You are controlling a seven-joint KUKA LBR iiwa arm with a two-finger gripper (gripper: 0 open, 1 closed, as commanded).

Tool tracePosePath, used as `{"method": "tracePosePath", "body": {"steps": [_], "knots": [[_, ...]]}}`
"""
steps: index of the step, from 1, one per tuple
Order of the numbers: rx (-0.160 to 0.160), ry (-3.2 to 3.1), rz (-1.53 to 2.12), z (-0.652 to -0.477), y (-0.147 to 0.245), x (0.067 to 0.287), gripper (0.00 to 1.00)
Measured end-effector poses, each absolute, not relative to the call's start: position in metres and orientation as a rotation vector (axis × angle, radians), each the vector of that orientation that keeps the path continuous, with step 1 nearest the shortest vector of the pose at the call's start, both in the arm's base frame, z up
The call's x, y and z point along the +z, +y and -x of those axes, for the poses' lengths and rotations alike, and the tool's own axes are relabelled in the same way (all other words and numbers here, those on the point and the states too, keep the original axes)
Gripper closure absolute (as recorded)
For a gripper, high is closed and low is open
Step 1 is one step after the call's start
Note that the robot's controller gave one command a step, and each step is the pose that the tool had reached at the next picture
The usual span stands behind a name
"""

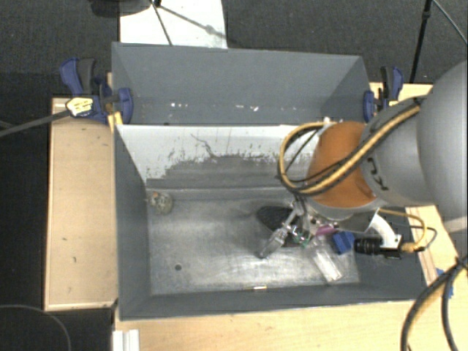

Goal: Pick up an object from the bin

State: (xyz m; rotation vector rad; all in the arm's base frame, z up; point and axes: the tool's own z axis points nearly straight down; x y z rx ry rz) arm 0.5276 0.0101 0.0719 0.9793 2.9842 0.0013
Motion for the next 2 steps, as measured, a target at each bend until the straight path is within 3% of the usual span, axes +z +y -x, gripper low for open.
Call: {"method": "tracePosePath", "body": {"steps": [1,2], "knots": [[0.005,2.986,-0.979,-0.527,0.014,0.072,1.00],[0.005,2.961,-1.029,-0.523,0.019,0.202,1.00]]}}
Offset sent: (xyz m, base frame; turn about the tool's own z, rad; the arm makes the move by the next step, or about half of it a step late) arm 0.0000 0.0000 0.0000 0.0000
